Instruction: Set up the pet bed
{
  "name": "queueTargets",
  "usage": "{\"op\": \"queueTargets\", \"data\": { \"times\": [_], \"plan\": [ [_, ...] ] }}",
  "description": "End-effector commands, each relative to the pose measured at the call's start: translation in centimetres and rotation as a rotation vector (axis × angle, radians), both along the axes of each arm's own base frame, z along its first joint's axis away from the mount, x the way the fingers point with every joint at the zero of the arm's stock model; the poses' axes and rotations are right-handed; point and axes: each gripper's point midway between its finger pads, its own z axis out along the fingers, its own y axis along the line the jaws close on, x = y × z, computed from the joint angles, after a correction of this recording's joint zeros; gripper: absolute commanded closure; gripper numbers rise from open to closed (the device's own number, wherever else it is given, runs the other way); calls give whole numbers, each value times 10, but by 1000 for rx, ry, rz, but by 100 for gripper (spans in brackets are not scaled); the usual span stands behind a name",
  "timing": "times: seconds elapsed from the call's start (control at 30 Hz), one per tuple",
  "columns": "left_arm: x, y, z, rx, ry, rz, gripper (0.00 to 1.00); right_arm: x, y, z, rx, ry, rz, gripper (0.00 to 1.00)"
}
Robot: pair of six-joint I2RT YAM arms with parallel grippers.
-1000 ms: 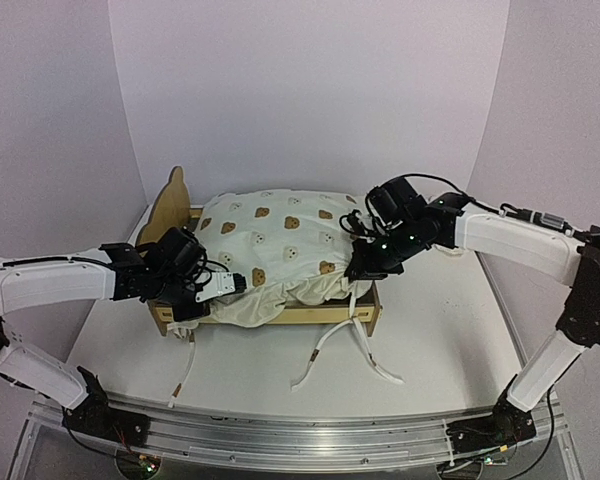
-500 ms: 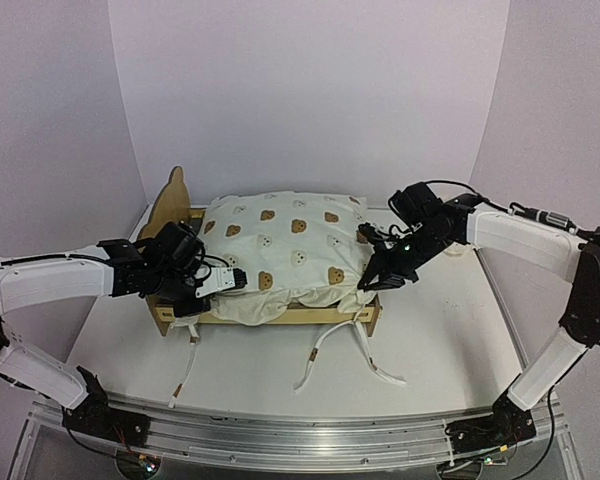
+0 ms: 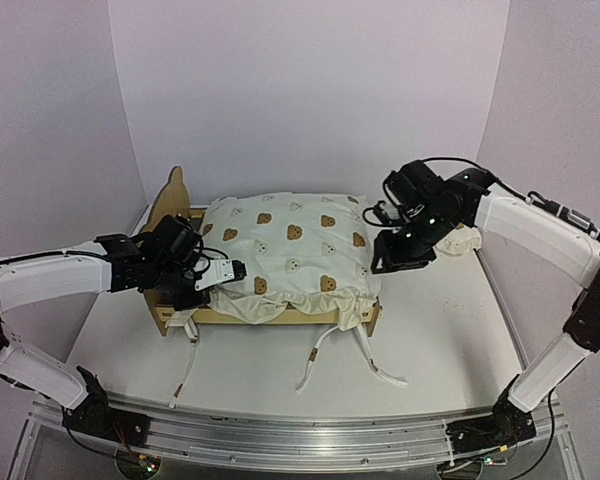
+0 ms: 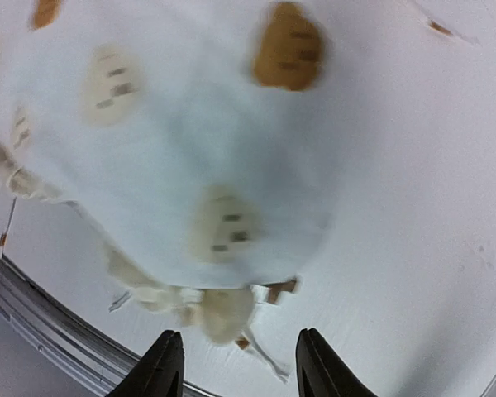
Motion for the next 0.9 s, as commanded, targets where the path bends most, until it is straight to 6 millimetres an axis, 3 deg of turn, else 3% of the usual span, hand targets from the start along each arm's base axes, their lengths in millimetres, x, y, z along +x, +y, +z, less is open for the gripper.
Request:
{"op": "queueTargets", "data": {
  "times": [0.0,0.1,0.2,0.33,0.47,0.53,0.6,0.67,0.77,0.87],
  "plan": [
    [23,-3,48,-77,-116,54,100,-34,86,11,69,-191,212,49],
    [29,-2,59,-89,-141,72,100,-41,120,-4,-8,-291,346,44],
    [32,1,63,-96,-149,81,100,-32,142,-11,-81,-374,487,43],
    [36,4,70,-102,-181,93,100,-14,152,-38,-223,-416,599,40],
    [43,9,81,-123,-200,123,100,-2,150,-61,-277,-390,583,41],
    [43,11,85,-129,-206,129,100,6,145,-66,-293,-386,547,52],
    [44,13,88,-132,-211,135,100,13,139,-68,-307,-383,514,72],
    [43,14,89,-132,-214,135,100,16,133,-70,-307,-371,501,85],
    [44,16,91,-128,-223,137,100,15,128,-65,-269,-354,498,98],
    [48,18,99,-133,-248,143,100,13,127,-42,-192,-360,480,100]
  ]
}}
